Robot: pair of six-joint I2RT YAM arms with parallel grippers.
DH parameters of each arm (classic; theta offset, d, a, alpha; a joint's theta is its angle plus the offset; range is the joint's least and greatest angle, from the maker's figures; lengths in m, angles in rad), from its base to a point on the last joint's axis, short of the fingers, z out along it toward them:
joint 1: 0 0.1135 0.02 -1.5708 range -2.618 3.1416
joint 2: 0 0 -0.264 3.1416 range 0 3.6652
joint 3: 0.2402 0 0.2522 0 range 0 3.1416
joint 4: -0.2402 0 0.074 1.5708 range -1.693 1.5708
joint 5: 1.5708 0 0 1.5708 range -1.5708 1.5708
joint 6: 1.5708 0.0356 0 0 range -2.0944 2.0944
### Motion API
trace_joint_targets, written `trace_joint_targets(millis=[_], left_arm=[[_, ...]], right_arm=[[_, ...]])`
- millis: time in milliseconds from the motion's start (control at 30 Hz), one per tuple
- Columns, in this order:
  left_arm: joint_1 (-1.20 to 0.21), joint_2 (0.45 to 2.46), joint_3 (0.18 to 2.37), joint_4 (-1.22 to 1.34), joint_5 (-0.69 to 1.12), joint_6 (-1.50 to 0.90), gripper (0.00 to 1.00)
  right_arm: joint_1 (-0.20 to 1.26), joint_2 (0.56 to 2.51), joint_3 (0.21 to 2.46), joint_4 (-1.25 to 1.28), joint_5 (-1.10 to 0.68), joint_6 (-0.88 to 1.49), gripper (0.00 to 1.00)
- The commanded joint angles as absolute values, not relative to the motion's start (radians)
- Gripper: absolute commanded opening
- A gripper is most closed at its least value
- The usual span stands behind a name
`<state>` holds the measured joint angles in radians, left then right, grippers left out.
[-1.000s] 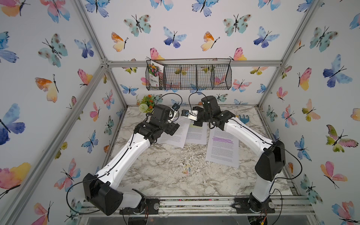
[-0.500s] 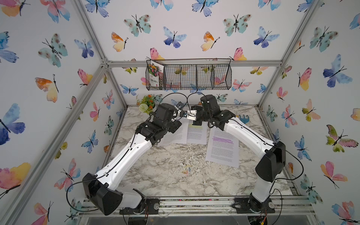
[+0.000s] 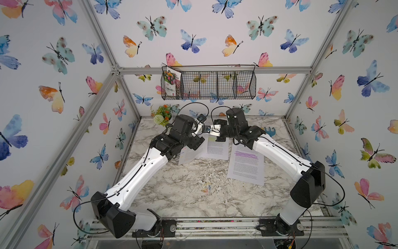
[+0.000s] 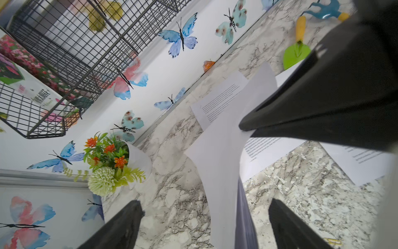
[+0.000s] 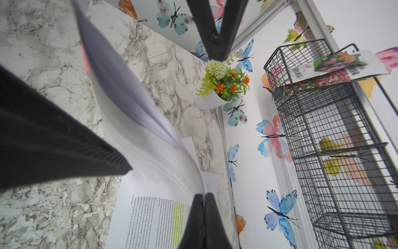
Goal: Unclip the paperclips from the documents
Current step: Pick up the document from the center of the board.
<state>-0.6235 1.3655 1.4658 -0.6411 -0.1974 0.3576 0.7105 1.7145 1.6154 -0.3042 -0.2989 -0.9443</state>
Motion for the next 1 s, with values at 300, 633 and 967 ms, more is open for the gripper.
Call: trace_joint_targets(millis=[300, 633, 967], left_arm=[[-0.593, 1.281, 1.463, -0.752, -0.048, 0.289, 0.94], [-0.588, 1.27, 1.462, -0.766, 0.055, 0.232, 0.77], [-0.588, 1.264, 1.434, -0.814, 0.089, 0.193, 0.1]], right_arm=[[0.671, 1.696, 1.599, -0.253, -0.495, -0.804, 0.02], [0.664, 1.697, 1.606, -0.255, -0.53, -0.755, 0.03], [0.646, 1.706, 1.628, -0.263, -0.545, -0.717, 0.02]])
